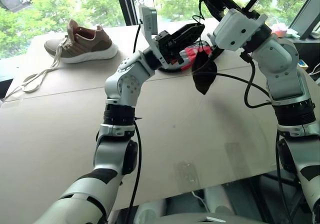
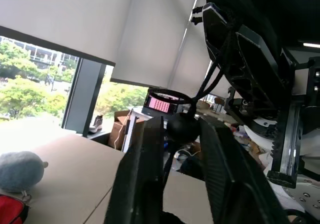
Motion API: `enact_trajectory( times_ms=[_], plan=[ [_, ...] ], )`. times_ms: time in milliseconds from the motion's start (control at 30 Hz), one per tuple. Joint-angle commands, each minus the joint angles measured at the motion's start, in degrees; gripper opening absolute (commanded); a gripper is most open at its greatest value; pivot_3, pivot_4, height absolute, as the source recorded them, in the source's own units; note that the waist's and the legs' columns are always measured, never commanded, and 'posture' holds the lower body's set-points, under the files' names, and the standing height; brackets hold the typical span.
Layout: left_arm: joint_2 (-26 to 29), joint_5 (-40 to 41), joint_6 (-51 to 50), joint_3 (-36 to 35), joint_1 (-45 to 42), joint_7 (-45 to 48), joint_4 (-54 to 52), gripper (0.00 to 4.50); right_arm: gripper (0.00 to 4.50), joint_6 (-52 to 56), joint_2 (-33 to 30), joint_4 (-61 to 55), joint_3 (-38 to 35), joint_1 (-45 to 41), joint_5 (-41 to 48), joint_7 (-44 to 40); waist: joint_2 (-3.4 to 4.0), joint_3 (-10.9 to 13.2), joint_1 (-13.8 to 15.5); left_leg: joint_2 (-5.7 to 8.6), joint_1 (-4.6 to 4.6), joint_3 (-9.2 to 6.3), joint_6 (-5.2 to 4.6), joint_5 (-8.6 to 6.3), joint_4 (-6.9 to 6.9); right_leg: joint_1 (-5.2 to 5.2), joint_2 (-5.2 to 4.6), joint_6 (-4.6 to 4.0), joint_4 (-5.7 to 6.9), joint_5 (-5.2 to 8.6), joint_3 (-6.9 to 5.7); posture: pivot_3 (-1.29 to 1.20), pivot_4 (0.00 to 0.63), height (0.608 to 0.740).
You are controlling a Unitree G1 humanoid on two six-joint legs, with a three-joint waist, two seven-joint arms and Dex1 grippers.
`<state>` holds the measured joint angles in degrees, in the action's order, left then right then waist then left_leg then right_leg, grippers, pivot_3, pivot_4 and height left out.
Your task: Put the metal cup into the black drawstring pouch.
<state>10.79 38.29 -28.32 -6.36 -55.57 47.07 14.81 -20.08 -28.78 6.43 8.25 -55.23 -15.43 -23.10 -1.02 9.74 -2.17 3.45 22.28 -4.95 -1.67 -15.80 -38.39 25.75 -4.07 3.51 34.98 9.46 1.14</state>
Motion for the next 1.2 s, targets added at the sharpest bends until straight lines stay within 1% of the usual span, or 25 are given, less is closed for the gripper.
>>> enact_trajectory(
  times_ms=[33, 167, 367, 500, 600, 767, 1033, 1100, 1133, 1200],
  plan=[
    [-0.42, 0.76, 0.11, -0.24, -0.75, 0.30, -2.58, 0.14, 0.00, 0.27, -0.15, -2.97, -1.55, -0.31, 0.91, 0.02, 0.00, 0.00, 0.00, 0.00, 0.00, 0.00, 0.00, 0.00, 0.00, 0.00, 0.00, 0.00, 0.00, 0.00, 0.00, 0.00, 0.150, 0.740],
    [-0.68, 0.07, 0.49, 0.07, -0.78, 0.04, -2.21, 0.14, 0.00, 0.37, -0.12, -3.01, -1.66, -0.31, 1.07, -0.20, 0.00, 0.00, 0.00, 0.00, 0.00, 0.00, 0.00, 0.00, 0.00, 0.00, 0.00, 0.00, 0.00, 0.00, 0.00, 0.00, 0.150, 0.740],
    [0.84, -4.56, 2.70, 2.04, 0.52, 0.46, -0.72, 0.14, 0.00, 2.05, 0.79, -2.09, -3.46, -1.81, 2.84, 1.14, 0.00, 0.00, 0.00, 0.01, -0.02, 0.02, 0.00, 0.00, 0.00, 0.00, 0.00, 0.00, 0.02, 0.00, 0.02, 0.00, 0.150, 0.740],
    [2.66, -5.96, 0.67, 3.61, 3.19, 2.06, -0.77, 0.14, 0.00, 4.97, 1.10, -0.31, -8.72, -5.18, 4.31, 6.48, 0.01, 0.00, -0.03, 0.01, -0.04, 0.04, 0.00, 0.00, 0.00, -0.01, 0.00, 0.00, 0.03, 0.00, 0.06, 0.00, 0.150, 0.740],
    [3.56, -6.01, -1.10, 4.89, 5.50, 3.51, -1.91, 0.14, 0.00, 5.41, 0.83, 0.52, -11.02, -6.49, 4.42, 9.04, 0.00, 0.00, 0.01, -0.01, -0.06, 0.03, 0.00, 0.00, 0.01, 0.00, 0.01, 0.00, 0.03, 0.00, 0.07, 0.00, 0.150, 0.740],
    [4.54, -7.62, -1.67, 7.45, 8.37, 4.76, -2.91, 0.14, 0.00, 5.03, 0.27, 1.21, -12.53, -7.15, 4.19, 12.35, 0.01, -0.01, -0.04, -0.01, -0.08, 0.10, 0.00, 0.00, 0.03, -0.01, 0.00, 0.00, 0.04, 0.00, 0.14, 0.00, 0.150, 0.740],
    [5.28, -10.23, -1.03, 9.17, 9.80, 5.28, -2.24, 0.14, 0.00, 5.42, -0.49, 1.92, -14.89, -8.41, 2.58, 18.46, 0.04, -0.03, -0.03, -0.01, -0.17, 0.15, 0.00, 0.00, 0.04, -0.03, 0.01, 0.00, 0.11, 0.00, 0.18, 0.00, 0.150, 0.740],
    [5.15, -10.49, -0.92, 9.05, 9.92, 5.16, -2.27, 0.14, 0.00, 6.55, -0.25, 2.15, -15.16, -8.35, 4.11, 17.97, 0.04, -0.03, -0.03, -0.01, -0.20, 0.21, -0.01, 0.00, 0.03, -0.03, 0.01, 0.00, 0.19, 0.00, 0.25, 0.00, 0.150, 0.740],
    [5.13, -10.54, -0.88, 8.95, 9.97, 5.15, -2.31, 0.14, 0.00, 8.38, 0.32, 2.12, -14.89, -7.86, 6.15, 16.01, 0.04, -0.03, -0.03, -0.02, -0.22, 0.22, -0.01, 0.00, 0.03, -0.03, 0.01, 0.00, 0.22, 0.00, 0.27, 0.00, 0.150, 0.740],
    [5.12, -10.78, -0.45, 8.85, 10.14, 5.06, -2.39, 0.14, 0.00, 15.17, 2.14, 1.38, -13.50, -5.44, 12.53, 9.02, 0.03, -0.04, -0.07, -0.03, -0.27, 0.30, -0.01, 0.00, 0.02, -0.04, 0.01, -0.01, 0.31, 0.00, 0.34, 0.00, 0.150, 0.740]
  ],
)
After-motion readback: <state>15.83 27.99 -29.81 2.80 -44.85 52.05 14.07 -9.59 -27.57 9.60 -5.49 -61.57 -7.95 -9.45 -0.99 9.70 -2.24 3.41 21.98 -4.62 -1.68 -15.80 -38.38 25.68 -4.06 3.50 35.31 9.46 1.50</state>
